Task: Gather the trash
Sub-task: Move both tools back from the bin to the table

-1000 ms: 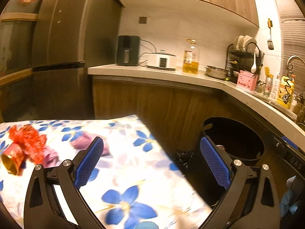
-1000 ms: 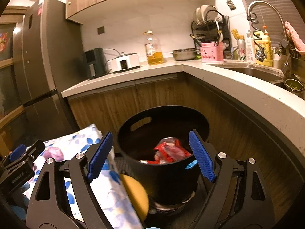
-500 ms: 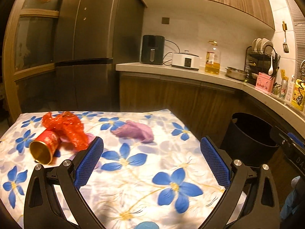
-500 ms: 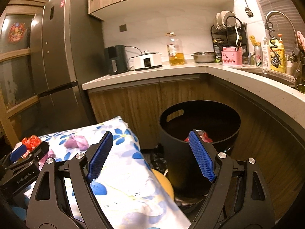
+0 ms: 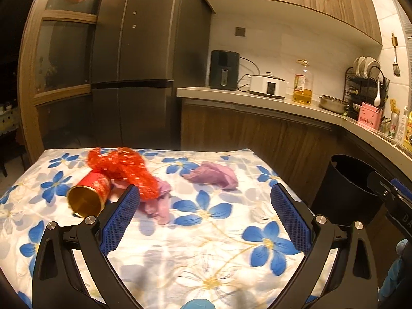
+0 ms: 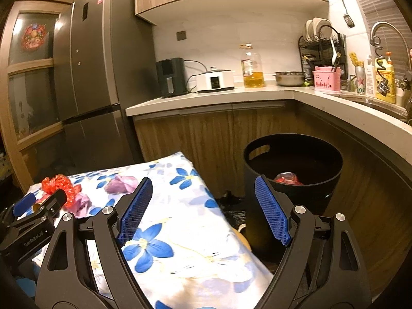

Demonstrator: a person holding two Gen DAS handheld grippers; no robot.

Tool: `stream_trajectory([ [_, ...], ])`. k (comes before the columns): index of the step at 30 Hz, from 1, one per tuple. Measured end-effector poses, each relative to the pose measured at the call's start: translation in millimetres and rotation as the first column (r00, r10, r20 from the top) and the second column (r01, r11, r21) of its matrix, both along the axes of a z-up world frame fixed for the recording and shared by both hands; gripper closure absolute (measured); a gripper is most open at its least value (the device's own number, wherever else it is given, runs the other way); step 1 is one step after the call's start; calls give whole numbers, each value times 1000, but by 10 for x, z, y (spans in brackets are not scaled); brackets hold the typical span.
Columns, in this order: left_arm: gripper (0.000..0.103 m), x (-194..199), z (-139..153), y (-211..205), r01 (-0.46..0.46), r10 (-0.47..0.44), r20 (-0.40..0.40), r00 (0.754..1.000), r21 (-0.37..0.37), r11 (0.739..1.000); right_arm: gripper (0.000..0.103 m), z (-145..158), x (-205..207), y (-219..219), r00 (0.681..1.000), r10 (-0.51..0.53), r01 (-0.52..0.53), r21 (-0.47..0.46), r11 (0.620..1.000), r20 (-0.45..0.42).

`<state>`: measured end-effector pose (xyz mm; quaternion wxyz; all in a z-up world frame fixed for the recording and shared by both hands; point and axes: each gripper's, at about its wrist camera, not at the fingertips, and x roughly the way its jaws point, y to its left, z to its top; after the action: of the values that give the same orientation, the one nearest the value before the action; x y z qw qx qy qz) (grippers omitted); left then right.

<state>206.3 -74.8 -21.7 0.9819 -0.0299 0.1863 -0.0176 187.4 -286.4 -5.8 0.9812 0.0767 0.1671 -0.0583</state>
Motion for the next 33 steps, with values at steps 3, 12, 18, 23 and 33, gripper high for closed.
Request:
stream_trajectory([
  [3, 6, 4, -18, 142, -25, 25, -3, 1000, 1, 1000, 22, -7, 18, 130, 1000, 23, -23, -7, 1000, 0],
  [12, 6, 84, -97, 694, -147, 147, -8, 989, 24, 989, 22, -61, 147, 576, 994, 110, -110, -25, 994, -14],
  [18, 6, 220, -144, 1076, -207, 208, -9, 978, 32, 978, 22, -136, 271, 901, 984, 173, -174, -32, 984, -30],
  [23, 6, 389, -227, 1253, -210, 211, -40, 977, 31, 977, 22, -169, 392, 1145, 976, 215, -216, -30, 976, -33],
  [33, 6, 657, -392, 1492, -244, 237, -140, 961, -38, 969, 22, -202, 685, 1557, 957, 288, -289, -28, 957, -23],
])
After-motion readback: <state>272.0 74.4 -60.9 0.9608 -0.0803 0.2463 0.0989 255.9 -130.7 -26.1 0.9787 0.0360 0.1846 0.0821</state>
